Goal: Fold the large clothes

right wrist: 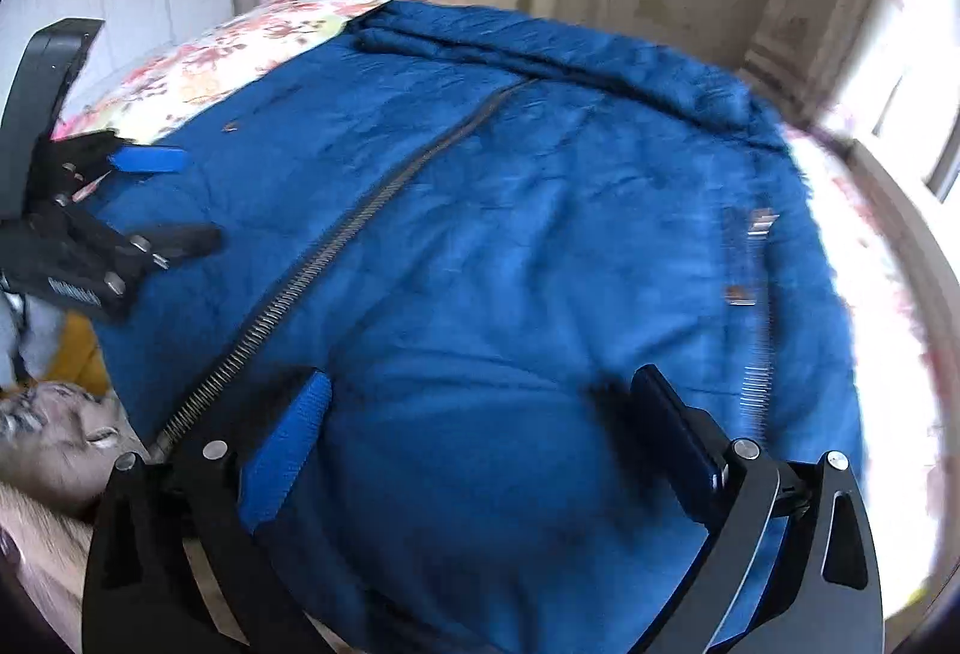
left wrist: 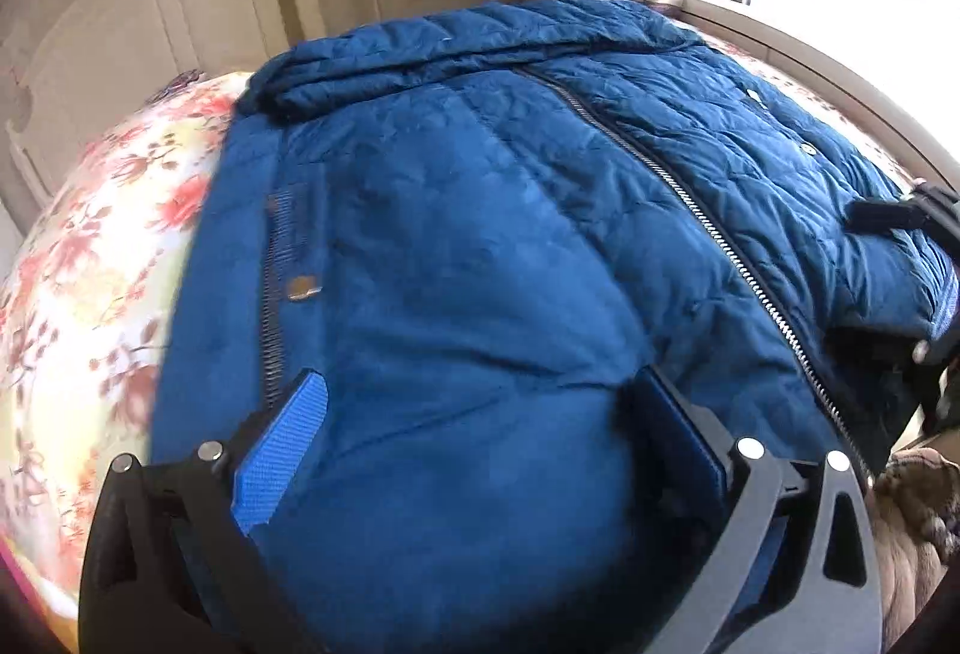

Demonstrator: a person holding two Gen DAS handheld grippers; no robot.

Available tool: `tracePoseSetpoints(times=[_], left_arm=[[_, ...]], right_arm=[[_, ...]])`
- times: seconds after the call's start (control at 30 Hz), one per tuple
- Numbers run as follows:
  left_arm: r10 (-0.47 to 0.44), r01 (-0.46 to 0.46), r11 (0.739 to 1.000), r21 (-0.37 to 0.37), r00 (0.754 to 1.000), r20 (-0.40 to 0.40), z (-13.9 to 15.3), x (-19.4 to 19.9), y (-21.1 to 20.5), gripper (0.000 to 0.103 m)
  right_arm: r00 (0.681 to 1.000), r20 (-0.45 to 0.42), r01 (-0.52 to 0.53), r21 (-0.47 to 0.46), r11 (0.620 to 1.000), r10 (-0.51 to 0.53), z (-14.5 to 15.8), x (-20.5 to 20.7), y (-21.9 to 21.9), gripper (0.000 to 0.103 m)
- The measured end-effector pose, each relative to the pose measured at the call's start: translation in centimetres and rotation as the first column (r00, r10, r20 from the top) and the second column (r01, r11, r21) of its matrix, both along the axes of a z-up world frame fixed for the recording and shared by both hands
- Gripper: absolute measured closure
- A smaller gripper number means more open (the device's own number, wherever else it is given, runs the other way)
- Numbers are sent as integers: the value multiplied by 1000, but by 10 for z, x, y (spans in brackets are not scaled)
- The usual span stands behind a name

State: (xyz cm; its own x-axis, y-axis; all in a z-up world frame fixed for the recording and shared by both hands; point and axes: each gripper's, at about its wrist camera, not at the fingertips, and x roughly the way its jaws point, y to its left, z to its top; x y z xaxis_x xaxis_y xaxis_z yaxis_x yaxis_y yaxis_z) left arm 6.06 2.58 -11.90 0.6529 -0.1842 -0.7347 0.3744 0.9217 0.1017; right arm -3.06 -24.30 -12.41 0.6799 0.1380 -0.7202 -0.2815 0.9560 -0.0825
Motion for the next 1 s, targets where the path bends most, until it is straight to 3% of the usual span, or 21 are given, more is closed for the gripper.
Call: tracePoseSetpoints(times=[0.07,0.13,0.17,0.23,0.27,0.33,0.5,0.6,0.67,0.7,0.77,0.87,1.0], left_arm=[[48,-47,998,-32,999,12,7,-6,20,2],[98,-96,989,-109,995,21,14,-16,49,2],[128,-124,986,-115,992,22,14,-17,61,2],[210,-209,976,-56,978,4,1,-17,84,2],[217,-217,973,-72,976,-17,-3,-16,93,2],[228,-239,951,-198,971,-74,-7,-21,116,2],[224,-229,954,-191,973,-51,-2,-36,128,2],[194,-206,949,-238,978,-76,-6,-38,129,2],[186,-199,950,-240,980,-76,-6,-37,122,3],[163,-178,953,-244,983,-79,-6,-38,117,3],[115,-135,954,-269,989,-87,-5,-39,108,5],[119,-132,967,-216,990,-74,-7,-38,94,5],[133,-146,966,-213,988,-73,-9,-36,98,4]], right_arm=[[999,20,42,31,999,-43,9,-12,-18,7],[994,50,90,45,995,-93,12,-27,-43,7],[991,50,120,40,992,-122,10,-30,-52,7],[983,-6,184,77,980,-184,-3,-37,-82,7],[980,-15,198,139,970,-198,-5,-41,-95,7],[976,-6,217,185,959,-219,-3,-52,-106,7],[960,30,265,207,942,-277,13,-72,-134,7],[942,-33,330,283,901,-335,4,-79,-163,7],[939,-73,341,307,889,-335,-7,-81,-168,25],[942,-79,334,310,890,-326,-11,-81,-166,25],[953,-55,301,320,899,-299,-10,-83,-156,42],[955,-49,293,315,903,-292,-8,-77,-146,42],[960,-59,276,343,898,-272,-9,-74,-152,46]])
